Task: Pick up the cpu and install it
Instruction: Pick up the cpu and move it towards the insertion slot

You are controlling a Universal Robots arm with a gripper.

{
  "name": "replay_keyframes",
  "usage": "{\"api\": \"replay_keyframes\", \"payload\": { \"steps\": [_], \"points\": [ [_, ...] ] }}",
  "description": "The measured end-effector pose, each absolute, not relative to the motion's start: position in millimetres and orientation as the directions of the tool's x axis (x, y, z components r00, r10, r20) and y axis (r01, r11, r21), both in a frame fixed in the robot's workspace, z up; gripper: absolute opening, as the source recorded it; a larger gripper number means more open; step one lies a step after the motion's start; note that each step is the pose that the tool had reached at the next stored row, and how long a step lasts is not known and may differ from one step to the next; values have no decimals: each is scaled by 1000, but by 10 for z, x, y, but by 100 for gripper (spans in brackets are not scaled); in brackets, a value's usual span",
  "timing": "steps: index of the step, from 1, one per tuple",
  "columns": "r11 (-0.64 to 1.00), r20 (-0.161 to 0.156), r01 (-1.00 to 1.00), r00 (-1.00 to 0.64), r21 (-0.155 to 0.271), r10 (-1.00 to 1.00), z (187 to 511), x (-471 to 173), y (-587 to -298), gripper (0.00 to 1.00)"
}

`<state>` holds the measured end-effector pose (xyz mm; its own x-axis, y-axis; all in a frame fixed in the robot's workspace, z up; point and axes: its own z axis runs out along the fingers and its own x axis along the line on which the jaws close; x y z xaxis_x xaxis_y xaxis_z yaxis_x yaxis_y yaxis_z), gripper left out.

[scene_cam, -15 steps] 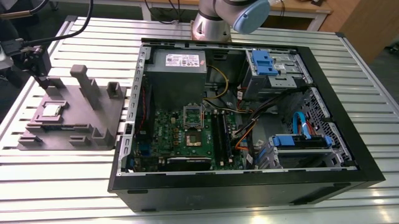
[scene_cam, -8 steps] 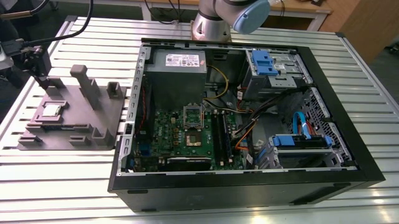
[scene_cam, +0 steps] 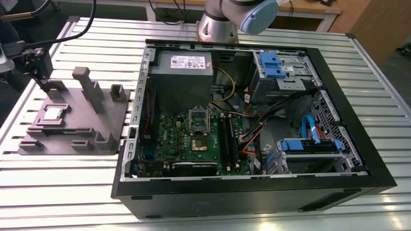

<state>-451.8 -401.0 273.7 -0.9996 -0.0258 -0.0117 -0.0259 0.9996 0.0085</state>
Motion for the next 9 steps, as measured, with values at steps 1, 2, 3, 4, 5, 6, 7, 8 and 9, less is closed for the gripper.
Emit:
{"api": "replay_keyframes", "payload": {
  "steps": [1, 2, 3, 4, 5, 6, 7, 8, 9],
  "points": [
    [999, -11, -35, -999, 8, -35, 2720, -4522, -4011, 59],
    [999, -11, -42, -999, 8, -42, 2703, -4524, -4012, 59],
    [999, -10, -48, -999, 8, -48, 2686, -4525, -4012, 59],
    [999, -10, -49, -999, 8, -49, 2668, -4525, -4011, 59],
    [999, -10, -49, -999, 8, -49, 2650, -4524, -4011, 59],
    [999, -10, -49, -999, 8, -49, 2632, -4524, -4011, 59],
    [999, -10, -46, -999, 8, -46, 2612, -4523, -4011, 59],
    [999, -10, -40, -999, 8, -40, 2594, -4522, -4011, 59],
    [999, -10, -33, -999, 8, -33, 2577, -4522, -4011, 59]
  ]
}}
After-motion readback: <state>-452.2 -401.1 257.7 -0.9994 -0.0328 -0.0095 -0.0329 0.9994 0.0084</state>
